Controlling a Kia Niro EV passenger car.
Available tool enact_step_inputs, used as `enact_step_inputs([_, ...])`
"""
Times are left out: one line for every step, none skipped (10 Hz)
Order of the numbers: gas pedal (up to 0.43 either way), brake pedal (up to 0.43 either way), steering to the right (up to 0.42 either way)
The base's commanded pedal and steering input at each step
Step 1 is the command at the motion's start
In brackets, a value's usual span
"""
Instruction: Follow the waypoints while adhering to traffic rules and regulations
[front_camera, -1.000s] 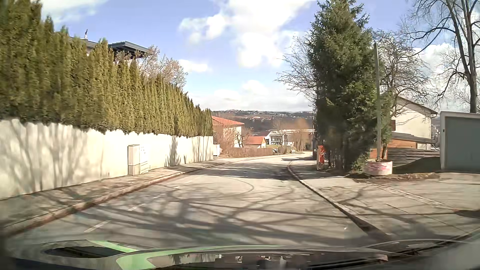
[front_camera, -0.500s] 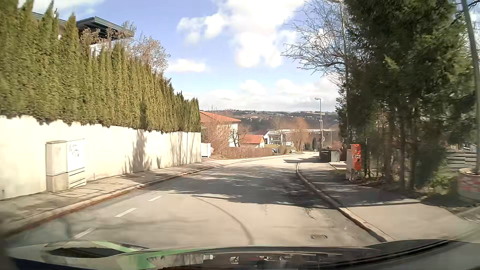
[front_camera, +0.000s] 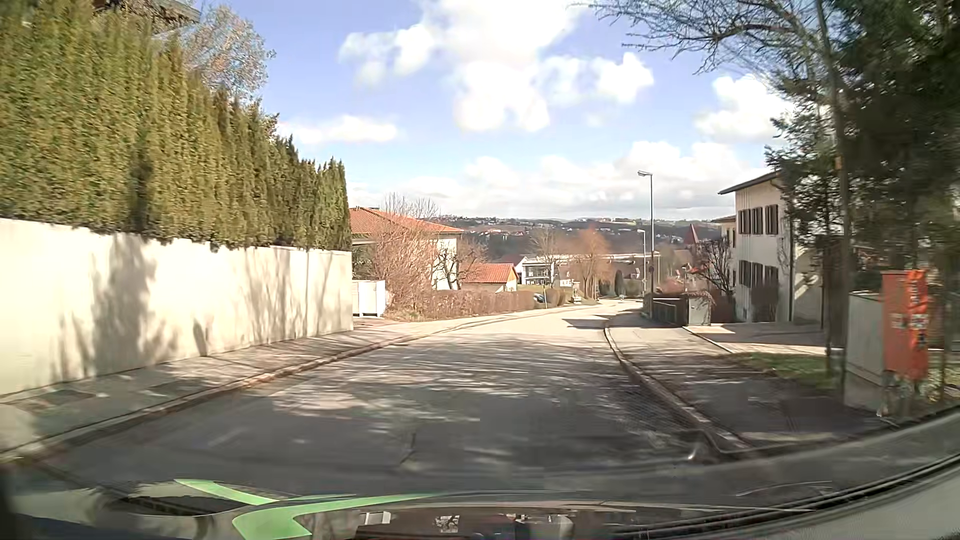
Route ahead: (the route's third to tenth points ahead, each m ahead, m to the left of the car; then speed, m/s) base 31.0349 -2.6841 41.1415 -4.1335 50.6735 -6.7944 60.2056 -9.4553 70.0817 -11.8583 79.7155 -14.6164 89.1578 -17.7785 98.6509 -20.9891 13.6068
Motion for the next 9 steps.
enact_step_inputs([0.000, 0.000, 0.027])
enact_step_inputs([0.000, 0.000, 0.029])
enact_step_inputs([0.000, 0.000, 0.031])
enact_step_inputs([0.000, 0.000, 0.031])
enact_step_inputs([0.000, 0.000, 0.032])
enact_step_inputs([0.000, 0.000, 0.032])
enact_step_inputs([0.000, 0.000, 0.032])
enact_step_inputs([0.000, 0.000, 0.032])
enact_step_inputs([0.000, 0.000, 0.032])
